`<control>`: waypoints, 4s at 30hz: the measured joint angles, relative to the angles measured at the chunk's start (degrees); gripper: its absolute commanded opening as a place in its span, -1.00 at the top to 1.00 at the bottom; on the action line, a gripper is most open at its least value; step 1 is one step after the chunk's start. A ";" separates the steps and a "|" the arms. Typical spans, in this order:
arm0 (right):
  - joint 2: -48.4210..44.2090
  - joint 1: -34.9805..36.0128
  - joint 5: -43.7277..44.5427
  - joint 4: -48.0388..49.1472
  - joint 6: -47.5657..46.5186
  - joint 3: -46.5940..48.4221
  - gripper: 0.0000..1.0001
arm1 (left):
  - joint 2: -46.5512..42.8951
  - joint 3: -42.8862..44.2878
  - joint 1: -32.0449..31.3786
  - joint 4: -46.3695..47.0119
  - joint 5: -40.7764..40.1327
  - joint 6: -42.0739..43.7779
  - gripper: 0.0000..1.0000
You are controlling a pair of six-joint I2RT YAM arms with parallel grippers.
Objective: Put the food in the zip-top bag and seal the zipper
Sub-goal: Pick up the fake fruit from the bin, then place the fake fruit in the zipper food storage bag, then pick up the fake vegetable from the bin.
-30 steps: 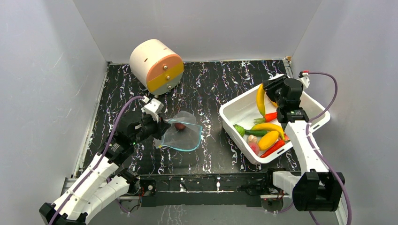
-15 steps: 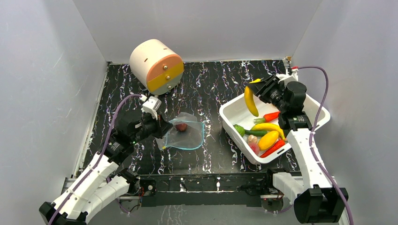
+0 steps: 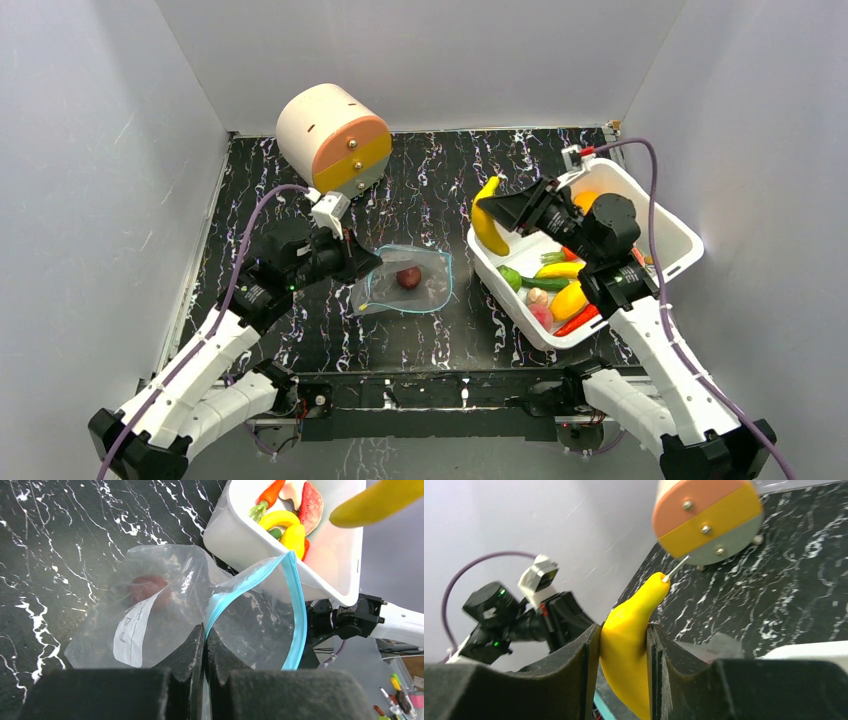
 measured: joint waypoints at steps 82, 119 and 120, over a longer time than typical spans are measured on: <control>17.38 36.83 20.22 -1.46 -20.65 6.86 -0.08 | -2.43 -4.50 0.04 3.67 -0.33 -0.46 1.00; 26.34 2.73 58.62 -48.96 19.06 15.93 0.07 | -7.69 -6.19 0.04 2.78 6.23 21.64 1.00; 26.34 0.39 58.84 -48.52 19.54 14.08 0.05 | -7.69 -6.19 0.04 2.78 6.23 21.77 1.00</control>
